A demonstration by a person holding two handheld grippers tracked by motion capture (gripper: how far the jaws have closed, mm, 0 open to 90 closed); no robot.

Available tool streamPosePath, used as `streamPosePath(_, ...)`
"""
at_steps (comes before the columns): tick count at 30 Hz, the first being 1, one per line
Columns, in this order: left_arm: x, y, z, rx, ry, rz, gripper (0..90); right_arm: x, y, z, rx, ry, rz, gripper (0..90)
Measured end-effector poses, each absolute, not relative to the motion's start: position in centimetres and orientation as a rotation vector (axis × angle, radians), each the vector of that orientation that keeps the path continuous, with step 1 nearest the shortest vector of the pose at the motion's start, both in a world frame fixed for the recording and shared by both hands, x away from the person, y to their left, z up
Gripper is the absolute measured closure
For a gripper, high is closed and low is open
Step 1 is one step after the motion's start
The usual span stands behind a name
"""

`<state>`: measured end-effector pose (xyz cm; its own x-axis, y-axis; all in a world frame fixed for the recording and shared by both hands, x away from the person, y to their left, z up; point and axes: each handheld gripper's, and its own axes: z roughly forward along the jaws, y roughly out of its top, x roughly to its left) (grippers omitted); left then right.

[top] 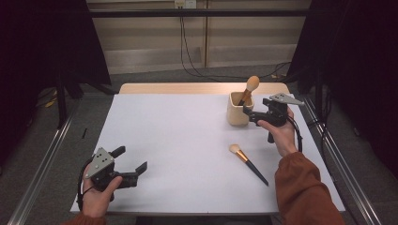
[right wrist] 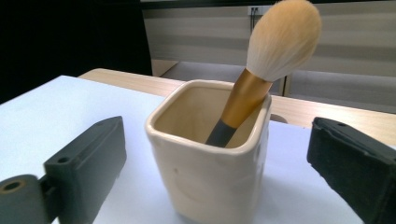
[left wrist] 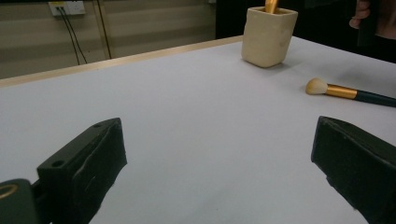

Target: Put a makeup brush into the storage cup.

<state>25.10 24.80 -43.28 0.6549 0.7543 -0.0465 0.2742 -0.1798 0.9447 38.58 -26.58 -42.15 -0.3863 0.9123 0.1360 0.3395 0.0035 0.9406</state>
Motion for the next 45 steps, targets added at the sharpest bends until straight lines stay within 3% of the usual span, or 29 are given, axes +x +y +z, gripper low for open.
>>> streamPosePath(5, 25.1, 24.9, -43.2, 1.742, 0.839, 0.535, 3.0, 37.5, -26.9, -41.7, 1.268, 1.744, 1.401, 0.0)
streamPosePath(45, 24.7, 25.3, -43.2, 1.722, 0.851, 0.552, 3.0, 26.8, -28.7, -43.0, 1.179, 1.743, 1.457, 0.8)
